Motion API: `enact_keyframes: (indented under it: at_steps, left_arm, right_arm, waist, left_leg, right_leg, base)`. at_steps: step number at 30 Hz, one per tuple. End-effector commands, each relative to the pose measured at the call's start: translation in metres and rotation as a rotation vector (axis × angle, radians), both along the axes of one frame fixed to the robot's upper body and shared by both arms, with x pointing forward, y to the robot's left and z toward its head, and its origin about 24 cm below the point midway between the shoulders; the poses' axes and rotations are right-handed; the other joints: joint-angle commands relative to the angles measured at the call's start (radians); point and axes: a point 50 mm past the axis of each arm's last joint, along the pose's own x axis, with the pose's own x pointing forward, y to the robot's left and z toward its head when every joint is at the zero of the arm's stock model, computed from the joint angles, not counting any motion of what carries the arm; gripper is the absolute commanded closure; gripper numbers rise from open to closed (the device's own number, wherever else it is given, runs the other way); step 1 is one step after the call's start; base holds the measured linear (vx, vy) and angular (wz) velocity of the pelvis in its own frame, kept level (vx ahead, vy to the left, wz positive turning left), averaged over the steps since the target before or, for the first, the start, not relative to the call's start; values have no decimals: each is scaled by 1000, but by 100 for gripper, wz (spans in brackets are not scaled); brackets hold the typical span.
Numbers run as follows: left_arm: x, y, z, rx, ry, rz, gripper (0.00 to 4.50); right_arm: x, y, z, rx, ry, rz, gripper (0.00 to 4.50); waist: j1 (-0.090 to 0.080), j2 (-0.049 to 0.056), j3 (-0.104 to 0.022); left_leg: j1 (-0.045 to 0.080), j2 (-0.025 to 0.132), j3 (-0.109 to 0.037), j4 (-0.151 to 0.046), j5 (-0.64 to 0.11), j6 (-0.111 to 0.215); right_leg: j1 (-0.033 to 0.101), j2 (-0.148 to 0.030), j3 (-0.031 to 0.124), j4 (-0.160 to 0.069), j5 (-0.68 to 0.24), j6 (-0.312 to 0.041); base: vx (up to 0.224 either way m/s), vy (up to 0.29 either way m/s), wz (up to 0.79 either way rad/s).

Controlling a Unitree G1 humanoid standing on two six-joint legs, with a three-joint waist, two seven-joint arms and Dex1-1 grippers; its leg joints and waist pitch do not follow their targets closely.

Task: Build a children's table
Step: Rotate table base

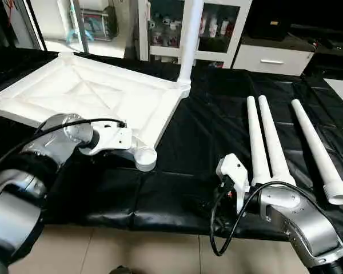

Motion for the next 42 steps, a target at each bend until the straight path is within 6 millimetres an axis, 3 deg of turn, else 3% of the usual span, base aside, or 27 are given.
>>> enact_keyframes:
  at_steps: [1,12,21,23,29,33,42]
  left_arm:
    - [0,1,-2,13,36,0,301]
    - [-8,-7,-13,2,185,-41,382]
    - [-14,-19,-23,-101,287,17,420]
    - [-13,-30,-24,-201,270,42,434]
    - [-19,-48,-30,-289,177,-35,446]
    - [-21,-54,-32,-299,137,-14,446]
    - [-17,-43,-36,-232,20,7,446]
  right_arm:
    - [0,0,4,-7,-24,14,68]
    - [1,0,3,-14,-29,21,68]
    - [1,-1,4,-17,-34,21,68]
    - [2,-2,4,-22,-38,14,68]
    - [9,-8,3,-39,-60,-56,68]
    - [14,-12,3,-52,-72,-103,68]
    - [15,-11,2,-57,-78,-110,68]
  waist:
    - [6,18,-68]
    - [7,16,-67]
    - [8,20,-61]
    - [5,19,-62]
    - [5,22,-67]
    - [2,19,-64]
    - [3,20,-62]
  left_leg:
    - [10,21,-8,-74,-233,-44]
    - [12,23,-6,-74,-227,-35]
    - [17,25,-7,-81,-301,-33]
    - [16,25,-7,-80,-291,-29]
    - [12,26,-8,-80,-274,-20]
    - [13,25,-6,-81,-290,-21]
    - [14,24,-10,-86,-326,-25]
  right_leg:
    - [51,-58,44,-58,-87,-208]
    - [52,-59,44,-56,-66,-227]
    - [48,-64,46,-74,-227,-202]
    - [48,-63,46,-74,-221,-203]
    - [50,-62,44,-71,-192,-201]
    - [45,-60,43,-76,-233,-189]
    - [41,-60,43,-87,-313,-141]
  base:
    - [0,0,0]
    - [0,0,0]
    - [0,0,0]
    - [0,0,0]
    - [0,0,0]
    - [0,0,0]
    - [0,0,0]
